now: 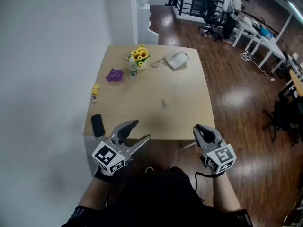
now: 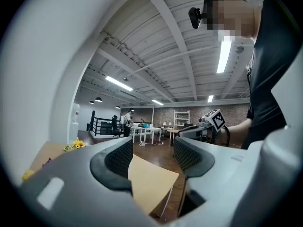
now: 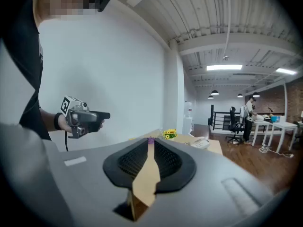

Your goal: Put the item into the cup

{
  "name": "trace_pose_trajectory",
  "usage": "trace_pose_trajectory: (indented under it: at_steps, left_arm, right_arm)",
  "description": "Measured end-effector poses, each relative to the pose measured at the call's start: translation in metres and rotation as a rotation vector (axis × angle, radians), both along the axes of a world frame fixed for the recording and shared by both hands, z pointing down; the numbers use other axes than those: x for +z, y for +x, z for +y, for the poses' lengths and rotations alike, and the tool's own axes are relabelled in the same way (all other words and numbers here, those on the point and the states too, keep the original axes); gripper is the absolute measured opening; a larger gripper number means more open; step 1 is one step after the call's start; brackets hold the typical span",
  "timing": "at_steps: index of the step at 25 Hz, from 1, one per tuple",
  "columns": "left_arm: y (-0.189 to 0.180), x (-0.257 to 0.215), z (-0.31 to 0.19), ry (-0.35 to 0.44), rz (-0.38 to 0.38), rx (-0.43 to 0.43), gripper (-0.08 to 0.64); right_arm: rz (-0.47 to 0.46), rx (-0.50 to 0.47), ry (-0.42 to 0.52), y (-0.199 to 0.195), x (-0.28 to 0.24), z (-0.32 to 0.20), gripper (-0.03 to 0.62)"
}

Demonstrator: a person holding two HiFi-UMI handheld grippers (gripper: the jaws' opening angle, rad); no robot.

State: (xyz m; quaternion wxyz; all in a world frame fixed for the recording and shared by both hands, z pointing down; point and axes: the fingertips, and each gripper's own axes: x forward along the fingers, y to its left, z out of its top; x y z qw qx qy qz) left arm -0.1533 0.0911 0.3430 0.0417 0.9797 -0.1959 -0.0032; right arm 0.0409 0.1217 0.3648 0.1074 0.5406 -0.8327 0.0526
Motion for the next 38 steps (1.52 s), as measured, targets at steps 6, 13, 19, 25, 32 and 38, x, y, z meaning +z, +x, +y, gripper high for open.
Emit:
trace_pose_trajectory:
  at_steps: [6, 13, 19, 25, 32, 38]
  left_arm:
    - [0.008, 0.011, -0.012, -0.004, -0.017, 0.008, 0.267]
    - [0.026, 0.021, -0.045, -0.032, -0.024, -0.015, 0.27]
    - [0.05, 0.042, -0.085, -0.079, -0.035, -0.06, 0.27]
    - [0.079, 0.076, -0.139, -0.137, -0.073, -0.104, 0.27]
    - [0.111, 0.119, -0.191, -0.213, -0.116, -0.145, 0.27]
    - [0.134, 0.136, -0.224, -0.252, -0.132, -0.17, 0.27]
  right_arm:
    - [0.038, -0.001, -0.05, 0.007, 0.023, -0.027, 0.092]
    - [0.091, -0.047, -0.103, 0.019, 0.057, -0.082, 0.114]
    - [0.118, -0.132, -0.182, 0.029, 0.108, -0.145, 0.123]
    - [0.179, -0.259, -0.28, 0.032, 0.172, -0.211, 0.129]
    - [0.241, -0.426, -0.414, 0.022, 0.252, -0.27, 0.158]
    - [0.358, -0.561, -0.533, 0.011, 0.327, -0.289, 0.158]
